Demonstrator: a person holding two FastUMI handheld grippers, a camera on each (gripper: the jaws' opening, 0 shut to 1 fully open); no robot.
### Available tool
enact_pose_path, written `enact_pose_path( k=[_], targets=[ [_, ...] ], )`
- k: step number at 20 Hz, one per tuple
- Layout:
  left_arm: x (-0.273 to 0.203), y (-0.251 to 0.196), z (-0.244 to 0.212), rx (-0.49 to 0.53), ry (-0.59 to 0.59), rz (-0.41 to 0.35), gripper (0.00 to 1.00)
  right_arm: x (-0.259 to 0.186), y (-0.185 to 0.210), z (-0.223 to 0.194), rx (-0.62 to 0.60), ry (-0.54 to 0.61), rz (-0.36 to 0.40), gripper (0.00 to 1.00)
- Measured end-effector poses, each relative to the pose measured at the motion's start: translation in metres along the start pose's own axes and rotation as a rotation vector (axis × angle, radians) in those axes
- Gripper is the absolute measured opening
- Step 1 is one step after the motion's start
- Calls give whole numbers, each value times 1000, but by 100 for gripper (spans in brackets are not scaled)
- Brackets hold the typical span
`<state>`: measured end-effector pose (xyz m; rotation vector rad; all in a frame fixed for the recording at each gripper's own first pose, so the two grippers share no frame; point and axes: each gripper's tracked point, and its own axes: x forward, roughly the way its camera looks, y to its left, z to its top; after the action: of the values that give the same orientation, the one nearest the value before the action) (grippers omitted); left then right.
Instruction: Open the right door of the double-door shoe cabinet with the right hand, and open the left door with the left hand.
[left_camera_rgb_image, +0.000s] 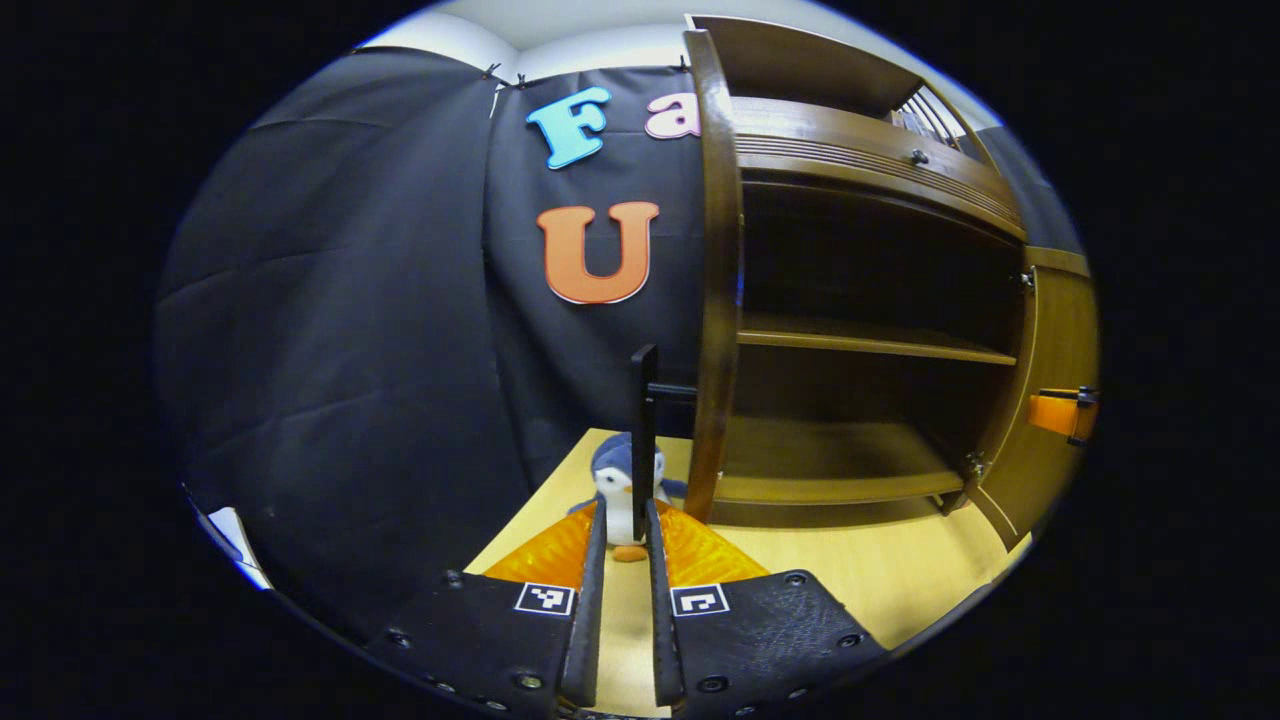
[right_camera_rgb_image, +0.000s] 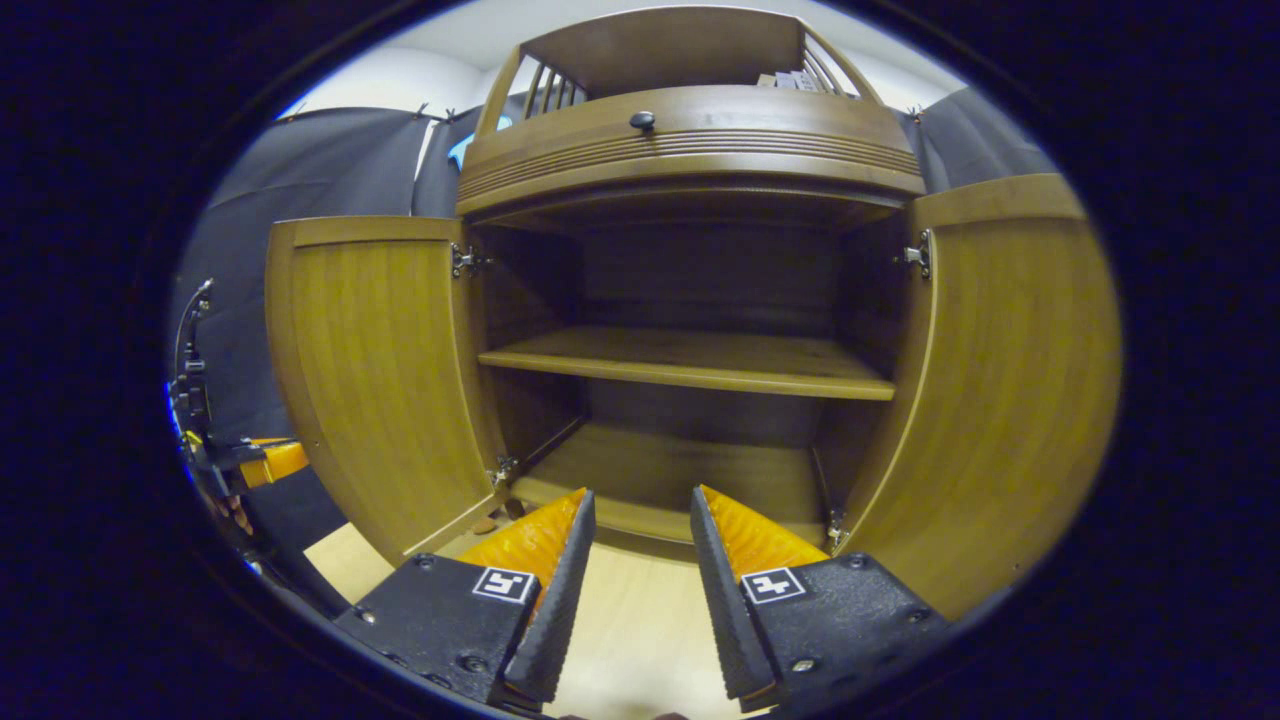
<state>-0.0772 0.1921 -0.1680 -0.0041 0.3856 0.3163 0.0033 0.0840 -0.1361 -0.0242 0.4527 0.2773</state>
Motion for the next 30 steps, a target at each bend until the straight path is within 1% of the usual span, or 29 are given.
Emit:
enact_pose_path(
  k=[1, 2, 3, 4, 7, 8, 9, 10, 12, 13, 14, 15, 16, 17, 18, 19, 20, 21, 22, 23, 25, 26, 27, 28, 30],
  targets=[
    [-2, 2, 3, -8, -4, 1, 21, -2, -1, 0, 0, -1, -1, 64],
    [-6, 2, 5, -19, -12, -2, 35, -3, -1, 1, 0, -4, -4, 64],
    [-11, 0, 7, -25, -22, -4, 22, -5, -4, 2, 0, -8, -9, 64],
    [-14, -1, 10, -26, -33, 0, 22, -6, -6, 5, 0, -13, -16, 62],
    [-23, -17, 22, -21, -56, -14, 24, -12, -14, 11, 7, -34, -42, 62],
    [-25, -26, 28, -11, -69, -23, 40, -14, -17, 13, 8, -35, -48, 65],
    [-26, -37, 34, 4, -85, -35, 29, -16, -17, 13, 11, -39, -56, 66],
    [-28, -46, 38, 17, -103, -42, 29, -19, -19, 16, 15, -44, -61, 69],
    [-32, -71, 46, 22, -125, -97, 36, -25, -23, 21, 19, -54, -73, 70],
    [-30, -82, 52, 25, -137, -118, 40, -29, -25, 23, 18, -63, -79, 67],
    [-29, -92, 59, 27, -149, -139, 45, -32, -28, 27, 16, -73, -87, 67],
    [-29, -101, 62, 27, -158, -157, 44, -35, -31, 30, 15, -83, -94, 67],
    [-30, -111, 65, 18, -164, -174, 52, -38, -33, 33, 16, -90, -98, 67],
    [-32, -123, 68, 8, -168, -200, 60, -41, -35, 35, 18, -99, -103, 70],
    [-34, -132, 71, 1, -176, -219, 54, -44, -38, 37, 19, -107, -108, 70],
    [-36, -140, 74, 3, -185, -235, 70, -47, -40, 39, 20, -115, -113, 73],
    [-37, -147, 78, 12, -194, -240, 83, -49, -43, 41, 20, -122, -119, 75],
    [-37, -154, 81, 22, -200, -248, 79, -51, -46, 43, 20, -128, -124, 77],
    [-38, -157, 82, 30, -206, -254, 81, -53, -49, 45, 22, -136, -129, 77],
    [-40, -163, 85, 35, -213, -262, 77, -54, -52, 47, 25, -144, -133, 77],
    [-41, -177, 90, 49, -223, -278, 98, -59, -57, 51, 31, -159, -139, 80],
    [-42, -181, 92, 57, -226, -280, 90, -59, -59, 52, 33, -163, -142, 81],
    [-43, -184, 95, 62, -230, -285, 92, -60, -61, 53, 36, -168, -143, 83],
    [-44, -188, 96, 66, -231, -291, 93, -59, -63, 54, 36, -168, -144, 82],
    [-45, -191, 101, 66, -241, -285, 94, -59, -63, 55, 32, -175, -137, 84]
  ],
)
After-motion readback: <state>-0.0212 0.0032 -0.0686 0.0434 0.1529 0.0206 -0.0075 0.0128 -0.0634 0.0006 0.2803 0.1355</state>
